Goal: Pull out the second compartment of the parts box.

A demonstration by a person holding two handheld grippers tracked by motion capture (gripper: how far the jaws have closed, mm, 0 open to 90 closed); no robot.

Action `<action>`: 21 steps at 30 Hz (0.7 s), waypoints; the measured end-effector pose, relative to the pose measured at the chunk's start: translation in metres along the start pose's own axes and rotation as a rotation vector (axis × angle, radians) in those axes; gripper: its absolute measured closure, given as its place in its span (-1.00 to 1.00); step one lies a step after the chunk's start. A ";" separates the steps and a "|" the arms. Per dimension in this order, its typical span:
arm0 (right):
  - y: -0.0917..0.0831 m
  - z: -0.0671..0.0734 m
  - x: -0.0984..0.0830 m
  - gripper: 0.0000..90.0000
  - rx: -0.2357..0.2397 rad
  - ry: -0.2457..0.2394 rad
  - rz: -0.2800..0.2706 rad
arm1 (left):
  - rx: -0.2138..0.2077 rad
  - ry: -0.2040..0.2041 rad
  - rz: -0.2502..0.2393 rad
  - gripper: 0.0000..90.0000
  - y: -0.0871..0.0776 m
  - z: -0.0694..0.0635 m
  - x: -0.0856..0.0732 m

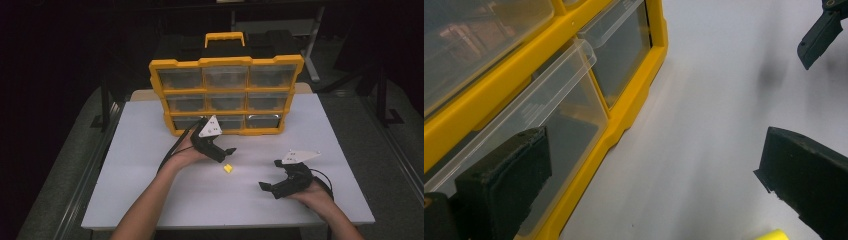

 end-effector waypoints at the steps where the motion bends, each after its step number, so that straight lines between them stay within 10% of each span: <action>1: 0.000 0.000 0.000 -1.00 0.000 -0.001 0.000 | 0.004 0.003 -0.002 -0.98 0.000 0.000 0.000; 21: 0.000 0.000 0.000 -1.00 -0.001 -0.003 0.000 | 0.071 0.083 0.030 -0.98 0.001 -0.002 0.000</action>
Point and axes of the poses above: each handheld gripper's, and its own axes: y roughly forward along the jaws, x roughly out of its top, z roughly to its left, the point moved 6 cm from there along y, roughly forward along the jaws, and after that the axes turned 15 degrees about z, right-handed, at the moved point
